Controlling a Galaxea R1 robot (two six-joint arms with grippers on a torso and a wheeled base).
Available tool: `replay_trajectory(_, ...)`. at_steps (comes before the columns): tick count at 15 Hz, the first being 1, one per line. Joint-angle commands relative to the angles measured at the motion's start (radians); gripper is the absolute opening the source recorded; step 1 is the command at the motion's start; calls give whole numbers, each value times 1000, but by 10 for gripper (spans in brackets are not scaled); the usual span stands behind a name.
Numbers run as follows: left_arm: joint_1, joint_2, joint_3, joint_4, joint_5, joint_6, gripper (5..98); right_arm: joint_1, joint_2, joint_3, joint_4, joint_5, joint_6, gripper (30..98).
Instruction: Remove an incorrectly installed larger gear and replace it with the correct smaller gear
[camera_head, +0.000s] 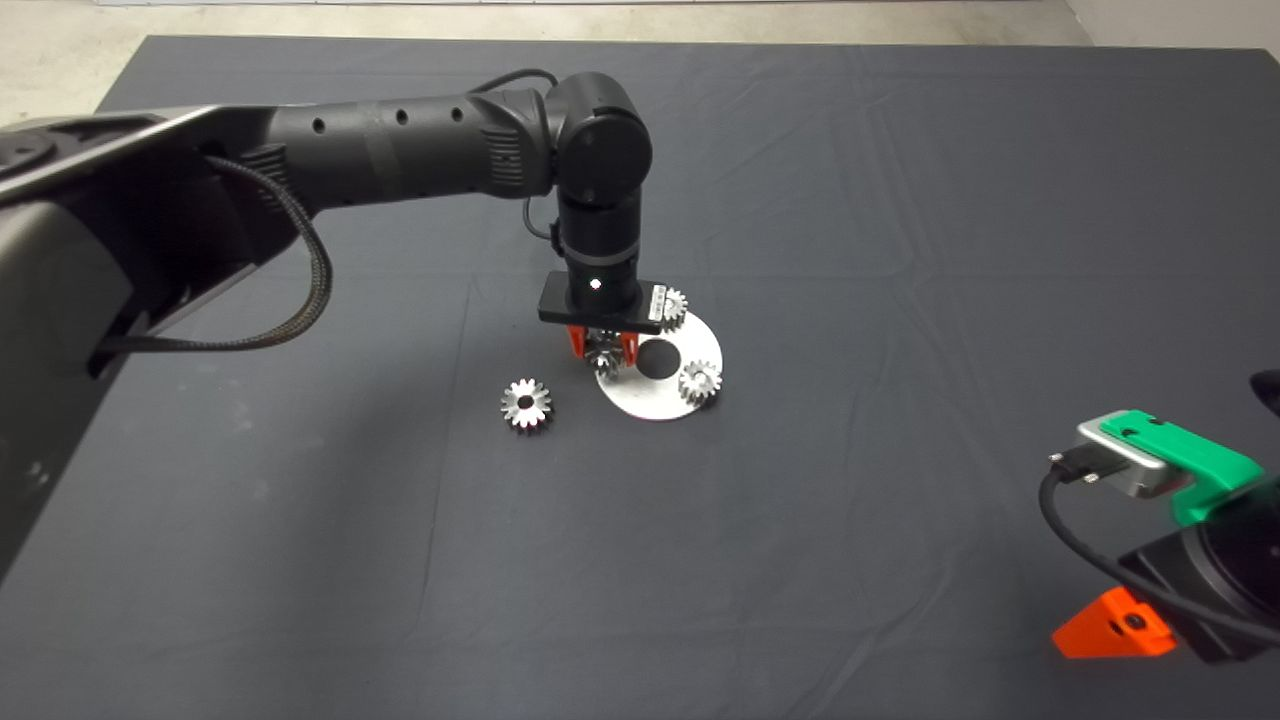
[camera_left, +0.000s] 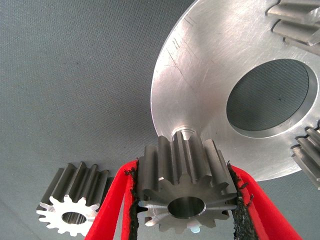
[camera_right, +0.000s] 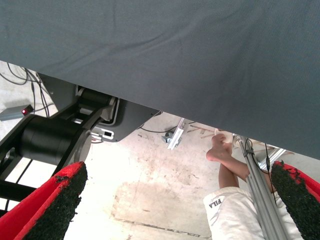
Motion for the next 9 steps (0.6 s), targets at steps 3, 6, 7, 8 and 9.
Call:
replay_trajectory(3, -13, -5, 7, 20, 22, 4, 357, 8, 3, 3, 31, -58, 3, 969)
replay_trajectory(6, -14, -5, 10, 17, 26, 4, 357, 8, 3, 3, 31, -57, 3, 969)
replay_trajectory(7, -13, -5, 10, 17, 26, 4, 357, 8, 3, 3, 31, -58, 3, 969)
replay_trajectory(8, -13, -5, 10, 17, 26, 3, 357, 8, 3, 3, 31, -56, 3, 969)
replay_trajectory(9, -13, -5, 13, 14, 26, 3, 357, 8, 3, 3, 31, -56, 3, 969)
